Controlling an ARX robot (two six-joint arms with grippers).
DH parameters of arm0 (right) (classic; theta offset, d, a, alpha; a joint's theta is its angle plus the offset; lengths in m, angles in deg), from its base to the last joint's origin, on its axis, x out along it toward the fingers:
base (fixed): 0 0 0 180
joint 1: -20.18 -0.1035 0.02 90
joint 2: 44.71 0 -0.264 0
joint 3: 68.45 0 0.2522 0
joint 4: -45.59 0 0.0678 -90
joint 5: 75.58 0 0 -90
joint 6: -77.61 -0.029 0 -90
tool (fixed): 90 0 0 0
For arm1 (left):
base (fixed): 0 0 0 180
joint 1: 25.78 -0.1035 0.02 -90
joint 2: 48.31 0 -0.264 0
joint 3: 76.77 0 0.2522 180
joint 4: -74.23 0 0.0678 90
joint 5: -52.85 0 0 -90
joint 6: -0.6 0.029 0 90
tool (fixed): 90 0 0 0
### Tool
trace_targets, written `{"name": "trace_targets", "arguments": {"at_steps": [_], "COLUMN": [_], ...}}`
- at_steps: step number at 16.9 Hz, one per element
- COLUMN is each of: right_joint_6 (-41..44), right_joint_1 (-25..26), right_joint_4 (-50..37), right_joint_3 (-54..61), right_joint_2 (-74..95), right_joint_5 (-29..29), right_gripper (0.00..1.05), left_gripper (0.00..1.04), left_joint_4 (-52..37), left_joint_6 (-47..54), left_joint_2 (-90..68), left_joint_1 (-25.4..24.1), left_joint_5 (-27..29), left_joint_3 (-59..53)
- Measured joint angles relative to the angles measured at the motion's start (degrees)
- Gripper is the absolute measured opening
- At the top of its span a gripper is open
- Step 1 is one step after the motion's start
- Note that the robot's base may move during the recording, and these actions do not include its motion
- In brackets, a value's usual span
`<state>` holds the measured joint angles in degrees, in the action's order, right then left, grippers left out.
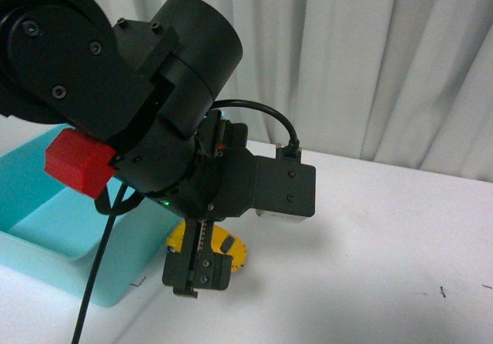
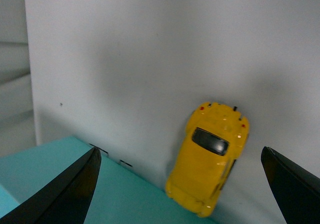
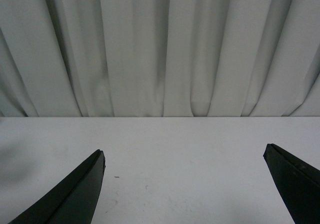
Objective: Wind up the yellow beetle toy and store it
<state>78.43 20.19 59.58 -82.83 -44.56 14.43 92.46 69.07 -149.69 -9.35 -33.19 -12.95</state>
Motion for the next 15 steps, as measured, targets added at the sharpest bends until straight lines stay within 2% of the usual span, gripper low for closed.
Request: {"name": "trace_targets", "arguments": {"at_steps": [2, 6, 9, 12, 14, 15], "right_joint_6": [0.0, 0.0, 0.0, 0.0, 0.0, 0.0], "right_joint_1": [0.0, 0.0, 0.0, 0.0, 0.0, 0.0], "right_joint_4": [0.0, 0.0, 0.0, 0.0, 0.0, 0.0], "right_joint_3": [0.0, 0.0, 0.0, 0.0, 0.0, 0.0], "right_joint_2": [0.0, 0.0, 0.0, 0.0, 0.0, 0.0], "right_joint_5": [0.0, 0.0, 0.0, 0.0, 0.0, 0.0], "right_gripper": [0.98, 0.98, 0.98, 0.98, 0.98, 0.98], "left_gripper": [0.98, 0.98, 0.98, 0.98, 0.98, 0.93], "left_joint_4": [1.8, 8.2, 9.1, 11.5, 11.8, 11.7], "left_joint_6": [7.0, 13.0, 11.1, 3.4, 2.9, 3.2], "left_joint_2": [-4.7, -9.2, -11.7, -13.2, -13.4, -13.4], "left_joint_1": [0.1, -0.6, -1.6, -2.6, -2.6, -2.3], "left_joint_5": [1.6, 3.6, 5.7, 8.0, 7.4, 7.0], "left_joint_3": [3.8, 7.1, 8.6, 9.1, 10.0, 10.1]}}
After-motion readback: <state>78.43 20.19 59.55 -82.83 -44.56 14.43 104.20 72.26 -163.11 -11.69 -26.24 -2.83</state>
